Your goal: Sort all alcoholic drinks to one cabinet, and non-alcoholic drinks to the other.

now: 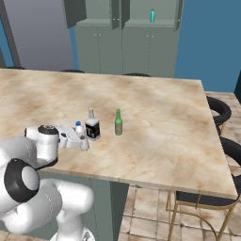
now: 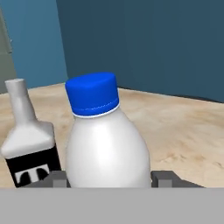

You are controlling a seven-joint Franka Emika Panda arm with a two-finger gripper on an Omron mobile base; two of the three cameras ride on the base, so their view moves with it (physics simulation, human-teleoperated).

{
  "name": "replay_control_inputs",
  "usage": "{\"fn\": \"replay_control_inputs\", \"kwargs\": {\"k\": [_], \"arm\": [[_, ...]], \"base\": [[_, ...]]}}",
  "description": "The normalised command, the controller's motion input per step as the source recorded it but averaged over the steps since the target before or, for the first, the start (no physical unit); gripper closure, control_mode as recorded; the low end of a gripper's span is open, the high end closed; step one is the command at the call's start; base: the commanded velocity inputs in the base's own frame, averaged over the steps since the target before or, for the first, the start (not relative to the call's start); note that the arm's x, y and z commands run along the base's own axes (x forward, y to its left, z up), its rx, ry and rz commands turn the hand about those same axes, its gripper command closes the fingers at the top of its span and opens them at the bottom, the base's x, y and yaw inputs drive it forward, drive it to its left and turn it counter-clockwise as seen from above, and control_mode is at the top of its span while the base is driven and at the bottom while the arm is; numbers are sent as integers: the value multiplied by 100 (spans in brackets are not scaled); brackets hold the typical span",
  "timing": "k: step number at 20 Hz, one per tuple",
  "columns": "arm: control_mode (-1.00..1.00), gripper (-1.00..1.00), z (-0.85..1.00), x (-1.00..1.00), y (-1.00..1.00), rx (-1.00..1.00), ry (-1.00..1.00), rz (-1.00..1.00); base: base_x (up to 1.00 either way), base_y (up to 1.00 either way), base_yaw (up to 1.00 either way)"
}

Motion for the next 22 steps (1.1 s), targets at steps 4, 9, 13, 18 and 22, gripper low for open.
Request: {"fn": "replay_control_inputs", "kwargs": {"k": [4, 9, 13, 18, 22], "arm": [[-100, 100, 60, -17, 0, -8, 0, -1], [-100, 100, 53, -26, 0, -6, 0, -1], [-100, 100, 62, -30, 0, -4, 0, 0], [-100, 100, 64, -29, 0, 0, 0, 0], [-100, 100, 58, -31, 0, 0, 1, 0]], "base": [[0, 0, 0], [0, 0, 0], [0, 0, 0], [0, 0, 0], [0, 0, 0]]}}
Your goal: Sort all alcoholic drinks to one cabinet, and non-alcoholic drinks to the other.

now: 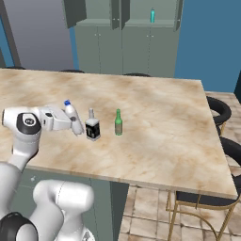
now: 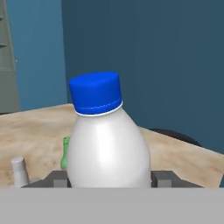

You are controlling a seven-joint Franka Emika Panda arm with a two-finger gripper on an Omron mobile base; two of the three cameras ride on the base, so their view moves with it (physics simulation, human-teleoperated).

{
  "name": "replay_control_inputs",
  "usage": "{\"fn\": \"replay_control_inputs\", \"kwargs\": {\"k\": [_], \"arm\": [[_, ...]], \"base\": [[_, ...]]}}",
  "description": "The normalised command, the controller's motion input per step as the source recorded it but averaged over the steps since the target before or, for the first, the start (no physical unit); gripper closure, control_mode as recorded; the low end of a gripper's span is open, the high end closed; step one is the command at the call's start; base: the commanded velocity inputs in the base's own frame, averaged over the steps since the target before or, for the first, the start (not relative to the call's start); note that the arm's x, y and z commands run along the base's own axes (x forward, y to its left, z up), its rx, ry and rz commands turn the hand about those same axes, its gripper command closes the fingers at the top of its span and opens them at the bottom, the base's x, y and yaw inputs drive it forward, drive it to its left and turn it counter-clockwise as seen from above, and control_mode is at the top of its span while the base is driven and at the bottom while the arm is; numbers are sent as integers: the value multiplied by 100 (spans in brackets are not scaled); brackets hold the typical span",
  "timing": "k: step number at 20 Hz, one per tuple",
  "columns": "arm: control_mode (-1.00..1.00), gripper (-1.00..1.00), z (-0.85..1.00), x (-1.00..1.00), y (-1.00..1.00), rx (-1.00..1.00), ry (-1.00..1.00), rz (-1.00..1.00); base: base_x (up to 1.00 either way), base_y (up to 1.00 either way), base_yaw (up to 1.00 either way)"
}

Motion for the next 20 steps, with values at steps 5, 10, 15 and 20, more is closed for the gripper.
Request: {"fn": "replay_control_inputs", "kwargs": {"k": [5, 10, 15, 20], "arm": [[-100, 100, 57, -29, 0, 0, 2, -1], [-100, 100, 43, -27, 0, 0, 1, -1], [-100, 100, 7, -8, 2, 0, 0, -1], [100, 100, 0, -1, 0, 0, -1, 0]], "base": [[0, 0, 0], [0, 0, 0], [0, 0, 0], [-4, -1, 0]]}}
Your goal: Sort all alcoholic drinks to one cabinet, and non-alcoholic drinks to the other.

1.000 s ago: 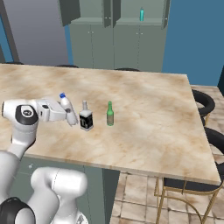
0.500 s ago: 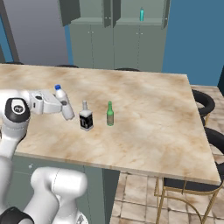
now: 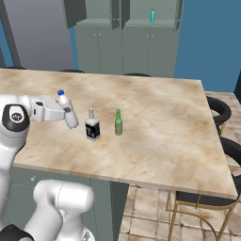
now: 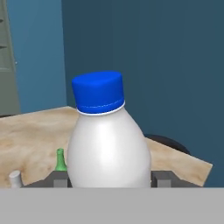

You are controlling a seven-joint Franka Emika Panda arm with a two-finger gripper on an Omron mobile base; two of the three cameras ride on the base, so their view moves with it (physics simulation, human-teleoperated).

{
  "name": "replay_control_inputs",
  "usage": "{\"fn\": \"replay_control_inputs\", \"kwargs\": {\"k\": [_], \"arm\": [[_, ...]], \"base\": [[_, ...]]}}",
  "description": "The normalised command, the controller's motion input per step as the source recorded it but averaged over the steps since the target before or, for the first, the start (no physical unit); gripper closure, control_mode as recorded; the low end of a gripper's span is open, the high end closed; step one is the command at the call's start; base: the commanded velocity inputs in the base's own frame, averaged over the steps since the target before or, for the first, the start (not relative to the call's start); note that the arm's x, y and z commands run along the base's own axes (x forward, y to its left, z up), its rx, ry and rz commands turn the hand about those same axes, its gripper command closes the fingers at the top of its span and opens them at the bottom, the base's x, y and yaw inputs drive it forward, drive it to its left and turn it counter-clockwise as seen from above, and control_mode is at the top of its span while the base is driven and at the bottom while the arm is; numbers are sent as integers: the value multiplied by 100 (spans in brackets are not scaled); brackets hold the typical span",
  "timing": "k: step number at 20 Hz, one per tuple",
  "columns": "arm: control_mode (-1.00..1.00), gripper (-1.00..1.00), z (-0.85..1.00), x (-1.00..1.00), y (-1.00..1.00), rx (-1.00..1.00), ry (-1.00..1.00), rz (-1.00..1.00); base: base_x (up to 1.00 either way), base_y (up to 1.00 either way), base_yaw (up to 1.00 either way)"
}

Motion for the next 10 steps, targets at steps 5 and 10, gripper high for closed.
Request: {"fn": "replay_control_inputs", "kwargs": {"k": [5, 10], "arm": [[100, 100, 0, 0, 0, 0, 0, 0], [100, 100, 0, 0, 0, 0, 0, 0]], "base": [[-50, -41, -8], [-39, -47, -6]]}}
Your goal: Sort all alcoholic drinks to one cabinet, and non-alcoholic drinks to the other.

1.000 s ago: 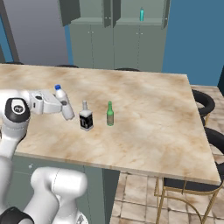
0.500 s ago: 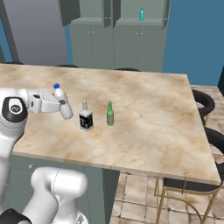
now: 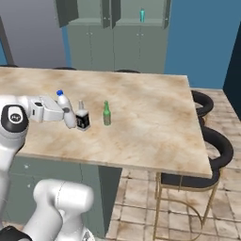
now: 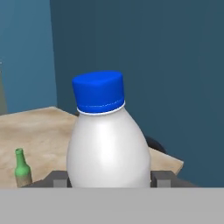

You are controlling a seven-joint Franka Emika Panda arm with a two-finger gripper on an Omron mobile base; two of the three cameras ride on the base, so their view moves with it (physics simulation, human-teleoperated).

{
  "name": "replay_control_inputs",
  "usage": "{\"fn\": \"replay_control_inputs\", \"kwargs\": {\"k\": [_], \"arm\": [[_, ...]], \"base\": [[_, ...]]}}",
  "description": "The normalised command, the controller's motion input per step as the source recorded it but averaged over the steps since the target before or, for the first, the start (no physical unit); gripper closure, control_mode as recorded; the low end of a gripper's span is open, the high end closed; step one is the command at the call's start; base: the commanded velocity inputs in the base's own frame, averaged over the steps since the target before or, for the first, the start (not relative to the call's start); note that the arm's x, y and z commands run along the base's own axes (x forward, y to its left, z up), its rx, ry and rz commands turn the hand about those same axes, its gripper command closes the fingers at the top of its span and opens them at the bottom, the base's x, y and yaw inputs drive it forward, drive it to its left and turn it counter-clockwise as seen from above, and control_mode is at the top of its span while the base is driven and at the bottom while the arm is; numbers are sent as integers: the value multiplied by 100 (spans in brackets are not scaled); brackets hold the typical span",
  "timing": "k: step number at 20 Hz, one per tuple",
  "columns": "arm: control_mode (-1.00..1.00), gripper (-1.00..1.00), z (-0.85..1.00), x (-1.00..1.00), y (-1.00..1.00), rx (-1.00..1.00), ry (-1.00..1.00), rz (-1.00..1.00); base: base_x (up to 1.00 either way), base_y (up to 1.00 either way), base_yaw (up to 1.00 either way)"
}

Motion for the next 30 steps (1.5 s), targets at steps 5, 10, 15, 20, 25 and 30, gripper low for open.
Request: {"fn": "replay_control_inputs", "kwargs": {"k": [5, 10, 15, 20, 25, 30], "arm": [[100, 100, 0, 0, 0, 0, 0, 0], [100, 100, 0, 0, 0, 0, 0, 0], [100, 100, 0, 0, 0, 0, 0, 0], [100, 100, 0, 0, 0, 0, 0, 0], [100, 100, 0, 0, 0, 0, 0, 0], [100, 100, 0, 0, 0, 0, 0, 0]], "base": [[-21, -52, 0], [-12, -65, 1], [-16, -75, 7], [-10, -80, 12], [-4, -82, 16], [-1, -83, 18]]}}
